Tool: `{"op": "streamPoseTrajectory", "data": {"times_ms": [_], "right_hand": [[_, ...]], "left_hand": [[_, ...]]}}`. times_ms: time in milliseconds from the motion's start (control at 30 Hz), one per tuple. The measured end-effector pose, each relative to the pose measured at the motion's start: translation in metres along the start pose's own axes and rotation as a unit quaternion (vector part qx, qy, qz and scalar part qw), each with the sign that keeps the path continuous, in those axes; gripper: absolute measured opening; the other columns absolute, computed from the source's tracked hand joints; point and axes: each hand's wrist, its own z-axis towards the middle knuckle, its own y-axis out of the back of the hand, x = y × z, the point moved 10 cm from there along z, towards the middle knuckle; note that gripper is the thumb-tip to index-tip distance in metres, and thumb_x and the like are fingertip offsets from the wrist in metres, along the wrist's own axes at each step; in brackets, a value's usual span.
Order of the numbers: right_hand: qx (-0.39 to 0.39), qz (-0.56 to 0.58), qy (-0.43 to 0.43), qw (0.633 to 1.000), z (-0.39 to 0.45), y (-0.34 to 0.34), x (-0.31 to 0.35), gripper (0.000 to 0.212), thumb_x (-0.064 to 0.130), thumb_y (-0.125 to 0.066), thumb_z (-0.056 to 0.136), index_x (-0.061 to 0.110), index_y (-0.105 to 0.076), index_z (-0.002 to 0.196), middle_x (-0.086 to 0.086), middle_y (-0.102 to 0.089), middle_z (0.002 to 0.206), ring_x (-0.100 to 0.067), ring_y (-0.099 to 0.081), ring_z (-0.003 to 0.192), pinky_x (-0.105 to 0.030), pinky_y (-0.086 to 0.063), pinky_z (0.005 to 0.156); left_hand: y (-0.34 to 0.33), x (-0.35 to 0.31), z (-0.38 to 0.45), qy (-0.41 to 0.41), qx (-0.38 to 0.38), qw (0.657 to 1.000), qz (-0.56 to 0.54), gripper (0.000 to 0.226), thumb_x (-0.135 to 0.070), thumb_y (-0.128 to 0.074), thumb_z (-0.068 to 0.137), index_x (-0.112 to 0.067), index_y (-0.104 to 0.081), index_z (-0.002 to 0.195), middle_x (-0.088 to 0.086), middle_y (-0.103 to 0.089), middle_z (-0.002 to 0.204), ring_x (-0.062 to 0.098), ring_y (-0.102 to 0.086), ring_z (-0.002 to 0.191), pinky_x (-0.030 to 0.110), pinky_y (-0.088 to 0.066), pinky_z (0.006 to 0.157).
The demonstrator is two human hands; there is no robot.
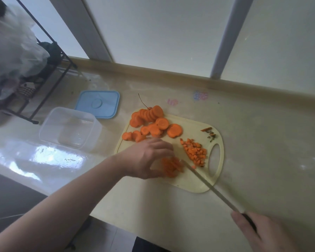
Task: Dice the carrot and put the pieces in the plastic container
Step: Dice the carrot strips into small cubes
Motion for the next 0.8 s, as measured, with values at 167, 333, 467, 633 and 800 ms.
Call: {"op": "streamPoseTrajectory", "data": {"times_ms": [167, 333, 467, 633, 800], "right_hand": [[0.044, 0.203, -0.091, 0.974, -0.004, -0.016, 0.021, 0.060, 0.066, -0.035, 0.083, 0.015, -0.053, 0.057, -0.008, -0.047, 0.043, -0.009, -0.043, 0.038, -0.032, -0.040, 0.053], [0.103, 0.233, -0.111, 0.961, 0.000, -0.033, 0.046, 0.051, 0.064, -0.033, 0.079, 0.028, -0.051, 0.050, 0.001, -0.045, 0.038, -0.003, -0.040, 0.034, -0.022, -0.031, 0.049], [0.095, 0.234, -0.099, 0.962, 0.004, -0.035, 0.055, 0.050, 0.069, -0.030, 0.074, 0.031, -0.053, 0.051, 0.003, -0.045, 0.039, -0.003, -0.038, 0.034, -0.022, -0.030, 0.047], [0.074, 0.192, -0.096, 0.974, 0.010, -0.036, 0.056, 0.058, 0.054, -0.040, 0.092, 0.015, -0.050, 0.051, -0.001, -0.055, 0.046, -0.009, -0.051, 0.048, -0.029, -0.042, 0.059], [0.062, 0.157, -0.070, 0.983, 0.012, -0.037, 0.063, 0.058, 0.051, -0.039, 0.095, 0.006, -0.057, 0.063, -0.008, -0.064, 0.058, -0.008, -0.061, 0.059, -0.028, -0.043, 0.064]], "left_hand": [[-0.023, -0.013, 0.002, -0.058, -0.015, 0.998, 0.016, 0.049, -0.042, -0.061, 0.096, -0.010, -0.063, 0.133, 0.012, -0.056, 0.141, 0.035, -0.055, 0.111, 0.044, -0.051, 0.091], [-0.019, -0.019, -0.003, -0.040, -0.100, 0.994, 0.001, 0.042, -0.039, -0.047, 0.106, -0.009, -0.071, 0.122, 0.011, -0.066, 0.127, 0.034, -0.061, 0.091, 0.040, -0.055, 0.081], [-0.016, -0.021, -0.012, 0.044, -0.179, 0.983, -0.009, 0.045, -0.041, -0.045, 0.106, -0.007, -0.074, 0.115, 0.011, -0.068, 0.119, 0.030, -0.063, 0.089, 0.035, -0.055, 0.079], [-0.023, -0.037, -0.022, 0.145, -0.277, 0.950, -0.023, 0.032, -0.030, -0.057, 0.095, -0.006, -0.074, 0.107, 0.008, -0.066, 0.113, 0.020, -0.054, 0.093, 0.029, -0.049, 0.082], [-0.034, -0.031, -0.032, 0.242, -0.279, 0.929, -0.007, 0.044, -0.030, -0.080, 0.075, -0.014, -0.070, 0.116, 0.003, -0.059, 0.123, 0.021, -0.056, 0.100, 0.029, -0.053, 0.080]]}}
